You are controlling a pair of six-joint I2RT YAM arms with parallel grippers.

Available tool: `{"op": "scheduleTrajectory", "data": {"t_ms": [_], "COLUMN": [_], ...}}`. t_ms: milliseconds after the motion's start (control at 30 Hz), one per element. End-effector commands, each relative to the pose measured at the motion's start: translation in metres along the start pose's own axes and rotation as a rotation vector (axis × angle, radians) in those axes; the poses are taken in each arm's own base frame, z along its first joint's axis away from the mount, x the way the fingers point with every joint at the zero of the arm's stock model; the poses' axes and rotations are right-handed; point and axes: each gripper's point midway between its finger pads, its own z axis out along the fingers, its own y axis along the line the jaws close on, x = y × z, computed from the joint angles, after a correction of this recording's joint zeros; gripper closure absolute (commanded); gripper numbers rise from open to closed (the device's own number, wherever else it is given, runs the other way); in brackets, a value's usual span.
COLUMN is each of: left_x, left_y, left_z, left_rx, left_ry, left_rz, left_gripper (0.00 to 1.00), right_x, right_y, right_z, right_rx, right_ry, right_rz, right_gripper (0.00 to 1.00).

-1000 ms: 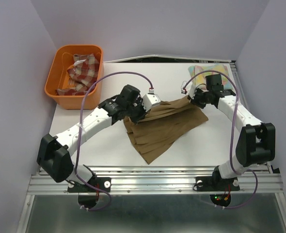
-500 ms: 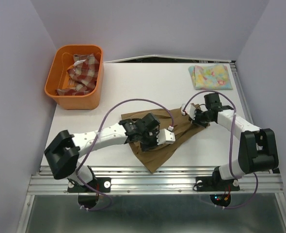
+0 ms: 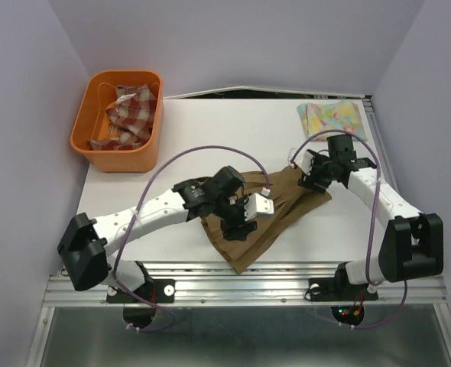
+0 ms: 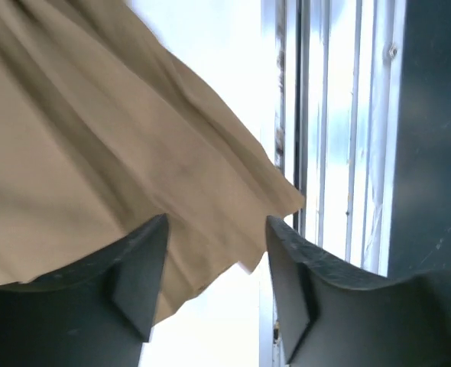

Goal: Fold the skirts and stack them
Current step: Fold the skirt

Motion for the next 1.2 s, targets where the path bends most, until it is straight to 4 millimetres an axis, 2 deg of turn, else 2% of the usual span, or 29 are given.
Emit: {"op": "scheduleTrajectory", "data": {"t_ms": [0,100,133,167,200,233,333,500,533,567,600,700,733,767,800,833,867,900,933,967,1000,1033,1067,1100,1133,1167], "left_x": [-0.006,0.014,0.029,0.035,0.039,0.043,0.054,0.085,0.096,0.100,0.104,0.098,0.105,0.099,0.102,0.086,0.084,0.093,0.093,0.074,0.082,0.077,0.061,0.048,0.041,0.023], "left_y": [0.035,0.062,0.079,0.086,0.090,0.096,0.102,0.117,0.125,0.134,0.142,0.179,0.193,0.215,0.230,0.253,0.266,0.278,0.292,0.313,0.325,0.338,0.357,0.365,0.372,0.380], "left_z": [-0.032,-0.033,-0.029,-0.021,-0.018,-0.015,0.000,0.020,0.024,0.026,0.026,0.015,0.014,0.012,0.007,-0.004,-0.007,0.002,-0.002,-0.013,-0.004,-0.010,-0.017,-0.029,-0.032,-0.048], "left_rx": [-0.042,-0.064,-0.108,-0.110,-0.111,-0.140,-0.151,-0.209,-0.241,-0.262,-0.277,-0.367,-0.381,-0.411,-0.434,-0.475,-0.491,-0.485,-0.501,-0.538,-0.539,-0.568,-0.598,-0.625,-0.637,-0.659], "left_ry": [-0.085,-0.066,-0.032,-0.015,-0.009,0.005,0.025,0.124,0.167,0.187,0.200,0.201,0.213,0.210,0.209,0.182,0.177,0.197,0.189,0.156,0.176,0.171,0.139,0.108,0.088,0.036], "left_rz": [-0.150,-0.270,-0.354,-0.379,-0.397,-0.413,-0.476,-0.552,-0.552,-0.556,-0.542,-0.520,-0.532,-0.518,-0.529,-0.501,-0.504,-0.517,-0.525,-0.500,-0.507,-0.501,-0.481,-0.471,-0.473,-0.461], "left_gripper": [0.42,0.48,0.50,0.52,0.53,0.55,0.56,0.58,0.58,0.61,0.61,0.62,0.64,0.64,0.64,0.64,0.64,0.65,0.65,0.65,0.64,0.62,0.55,0.55,0.46,0.40], "right_x": [-0.045,-0.052,-0.051,-0.055,-0.056,-0.052,-0.058,-0.034,-0.028,-0.014,-0.008,0.013,0.018,0.025,0.029,0.034,0.032,0.032,0.031,0.027,0.019,0.010,-0.001,-0.011,-0.028,-0.047], "right_y": [-0.048,-0.056,-0.057,-0.066,-0.069,-0.070,-0.079,-0.072,-0.069,-0.061,-0.057,-0.033,-0.026,-0.010,-0.002,0.013,0.016,0.026,0.033,0.045,0.055,0.063,0.077,0.085,0.097,0.101], "right_z": [-0.044,-0.048,-0.043,-0.044,-0.040,-0.027,-0.017,0.029,0.037,0.050,0.056,0.067,0.067,0.066,0.064,0.062,0.059,0.054,0.052,0.047,0.044,0.041,0.036,0.033,0.031,0.027], "right_rx": [0.140,0.151,0.141,0.150,0.146,0.117,0.098,0.009,-0.006,-0.038,-0.054,-0.122,-0.140,-0.174,-0.191,-0.227,-0.235,-0.252,-0.271,-0.315,-0.346,-0.374,-0.435,-0.462,-0.497,-0.523], "right_ry": [-0.094,-0.108,-0.104,-0.107,-0.109,-0.095,-0.111,-0.039,-0.019,0.026,0.046,0.117,0.129,0.154,0.166,0.182,0.177,0.179,0.176,0.165,0.157,0.144,0.126,0.111,0.103,0.050], "right_rz": [-0.019,-0.018,0.013,0.030,0.051,0.096,0.125,0.190,0.199,0.218,0.228,0.254,0.259,0.274,0.284,0.304,0.311,0.338,0.360,0.396,0.428,0.440,0.472,0.484,0.512,0.531], "right_gripper": [0.27,0.23,0.23,0.23,0.24,0.24,0.25,0.40,0.46,0.49,0.52,0.60,0.61,0.63,0.64,0.65,0.65,0.65,0.65,0.64,0.64,0.63,0.62,0.62,0.61,0.59]}}
